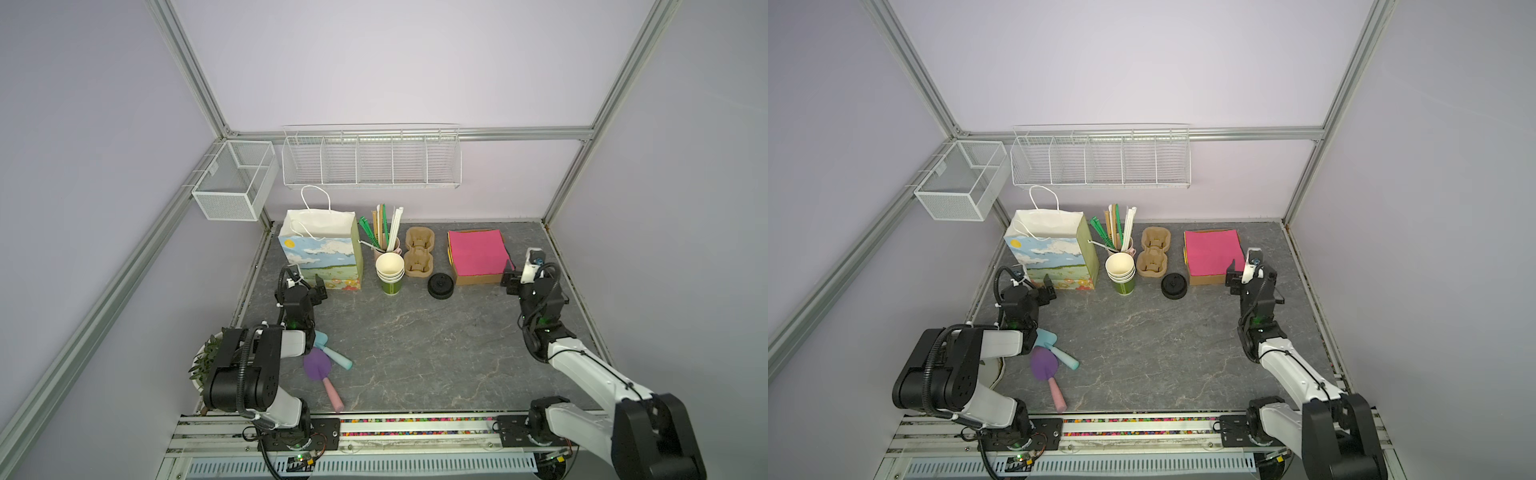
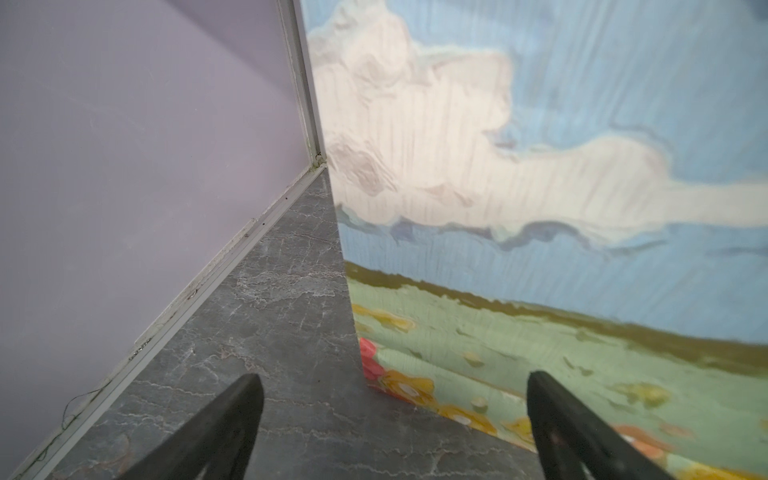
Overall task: Pack the takeout coffee
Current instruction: 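Move the right gripper toward the stack of green paper cups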
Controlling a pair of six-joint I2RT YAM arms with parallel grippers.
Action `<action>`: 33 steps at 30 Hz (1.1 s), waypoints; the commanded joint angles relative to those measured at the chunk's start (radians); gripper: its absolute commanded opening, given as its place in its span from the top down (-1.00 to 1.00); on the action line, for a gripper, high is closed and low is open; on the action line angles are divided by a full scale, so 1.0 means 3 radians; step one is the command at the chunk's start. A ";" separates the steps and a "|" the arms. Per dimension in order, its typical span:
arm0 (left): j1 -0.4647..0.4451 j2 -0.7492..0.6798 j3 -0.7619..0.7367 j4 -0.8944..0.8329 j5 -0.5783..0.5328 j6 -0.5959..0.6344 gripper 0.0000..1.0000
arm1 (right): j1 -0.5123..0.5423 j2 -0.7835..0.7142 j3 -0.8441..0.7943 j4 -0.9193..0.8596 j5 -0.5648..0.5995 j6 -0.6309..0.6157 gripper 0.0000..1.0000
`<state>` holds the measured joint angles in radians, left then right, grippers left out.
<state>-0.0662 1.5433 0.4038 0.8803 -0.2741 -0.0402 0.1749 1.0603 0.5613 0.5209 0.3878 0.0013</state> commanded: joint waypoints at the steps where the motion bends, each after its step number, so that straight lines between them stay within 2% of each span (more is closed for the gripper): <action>1: 0.0006 0.0026 -0.0031 0.0073 0.0023 0.0063 -0.98 | 0.0020 -0.0203 0.0420 -0.1003 -0.0141 0.0625 -0.76; 2: 0.0006 0.0026 -0.0029 0.0077 0.0024 0.0058 -0.98 | 0.0035 -0.0254 0.0514 -0.1160 -0.0345 0.0778 -0.76; 4: 0.0006 0.0025 -0.0031 0.0077 0.0024 0.0060 -0.98 | 0.0047 -0.0377 0.0517 -0.1049 -0.1023 0.0924 -0.76; 6: 0.0006 0.0025 -0.0032 0.0074 0.0024 0.0059 -0.98 | 0.0048 -0.0539 0.0460 -0.0883 -0.1428 0.1199 -0.76; 8: 0.0008 0.0028 -0.0031 0.0078 0.0024 0.0058 -0.98 | 0.0047 -0.0659 0.0471 -0.1061 -0.1481 0.1659 -0.77; 10: 0.0006 0.0025 -0.0029 0.0074 0.0024 0.0059 -0.98 | 0.0046 -0.0685 0.0559 -0.1537 -0.1188 0.2363 -0.78; 12: 0.0010 0.0026 -0.0032 0.0073 0.0025 0.0055 -0.98 | 0.0058 -0.0570 0.0565 -0.1304 -0.1589 0.2086 -0.76; 15: 0.0011 0.0027 -0.0031 0.0072 0.0024 0.0054 -0.98 | 0.0230 -0.0321 0.0853 -0.1643 -0.1691 0.1800 -0.76; 19: 0.0011 -0.0030 -0.0082 0.0138 0.0023 0.0055 -0.98 | 0.0691 -0.0014 0.1322 -0.2208 -0.1291 0.1333 -0.76; 23: 0.0006 -0.0587 -0.0038 -0.0400 -0.0211 -0.0025 -0.98 | 0.1111 0.0435 0.1732 -0.2508 -0.1078 0.1178 -0.82; 25: 0.0006 -0.0913 0.0030 -0.0756 -0.0201 -0.0062 -0.98 | 0.1282 0.0713 0.1993 -0.2705 -0.0991 0.1143 -0.96; 27: 0.0006 -0.1228 0.0074 -0.1055 -0.0174 -0.0212 -0.98 | 0.1440 0.0958 0.2251 -0.2908 -0.0884 0.1074 -0.88; 29: 0.0002 -0.1534 0.0122 -0.1286 0.0013 -0.0329 -0.98 | 0.1549 0.1188 0.2479 -0.3099 -0.0803 0.1059 -0.82; 31: 0.0001 -0.1862 0.0242 -0.1639 0.0061 -0.0660 -0.98 | 0.1641 0.1397 0.2667 -0.3246 -0.0793 0.1032 -0.80; 33: 0.0001 -0.2121 0.0399 -0.2006 -0.0058 -0.1155 -0.98 | 0.1697 0.1575 0.2829 -0.3366 -0.0807 0.0996 -0.73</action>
<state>-0.0673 0.9829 0.4549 0.4759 -0.2882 -0.1932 0.6632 1.4857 1.3544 -0.3744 0.1127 0.3344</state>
